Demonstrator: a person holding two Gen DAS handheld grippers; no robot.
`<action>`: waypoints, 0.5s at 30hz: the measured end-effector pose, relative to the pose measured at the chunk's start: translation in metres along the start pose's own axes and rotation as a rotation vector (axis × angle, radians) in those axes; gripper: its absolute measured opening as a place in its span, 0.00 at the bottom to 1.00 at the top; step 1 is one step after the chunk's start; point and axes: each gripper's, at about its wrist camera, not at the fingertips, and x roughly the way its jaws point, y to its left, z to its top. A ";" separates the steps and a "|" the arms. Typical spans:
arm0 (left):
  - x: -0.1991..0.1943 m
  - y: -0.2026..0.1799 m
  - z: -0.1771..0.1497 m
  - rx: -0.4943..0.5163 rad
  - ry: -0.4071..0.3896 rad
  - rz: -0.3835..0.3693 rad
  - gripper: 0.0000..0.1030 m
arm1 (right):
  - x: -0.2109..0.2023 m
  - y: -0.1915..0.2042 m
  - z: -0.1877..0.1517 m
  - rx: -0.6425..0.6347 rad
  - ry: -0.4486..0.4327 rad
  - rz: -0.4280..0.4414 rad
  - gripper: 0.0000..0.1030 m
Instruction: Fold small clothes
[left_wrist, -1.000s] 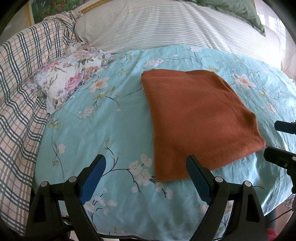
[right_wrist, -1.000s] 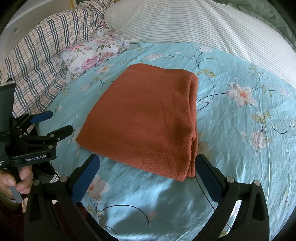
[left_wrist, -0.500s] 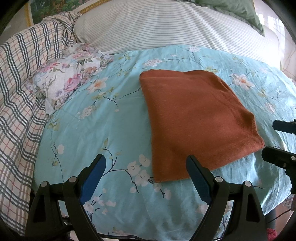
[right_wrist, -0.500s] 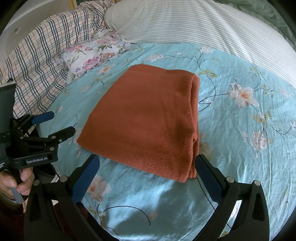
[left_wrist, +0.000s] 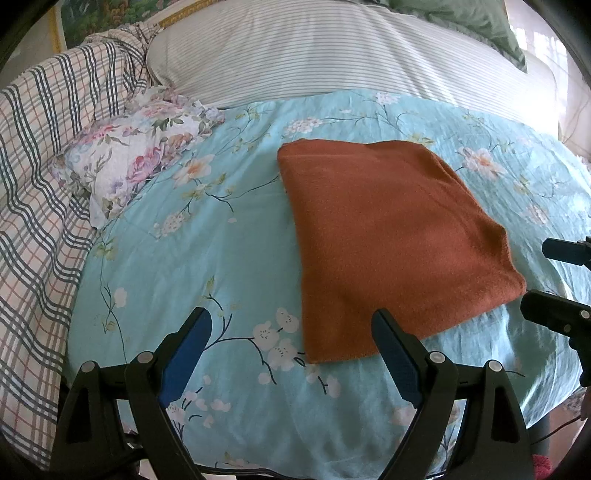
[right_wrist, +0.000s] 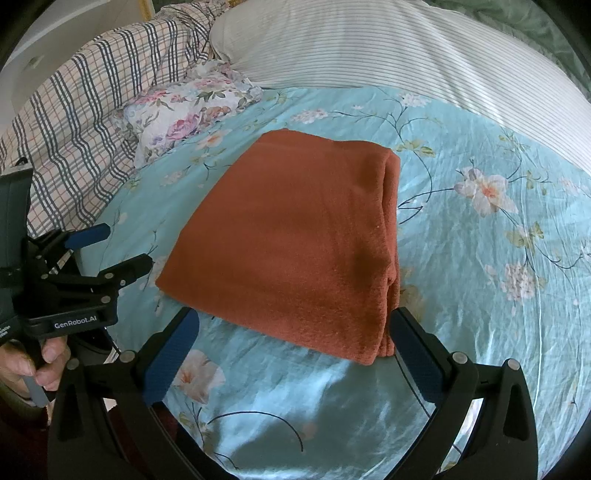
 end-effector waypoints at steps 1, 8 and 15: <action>0.000 0.000 0.000 0.000 0.000 -0.001 0.86 | 0.000 0.000 0.000 -0.002 0.000 0.000 0.99; -0.002 0.002 0.001 -0.003 -0.001 -0.007 0.86 | -0.001 0.001 0.001 -0.005 -0.002 0.006 0.99; -0.003 0.003 0.002 0.002 -0.005 -0.005 0.86 | -0.002 0.003 0.002 -0.008 -0.005 0.006 0.99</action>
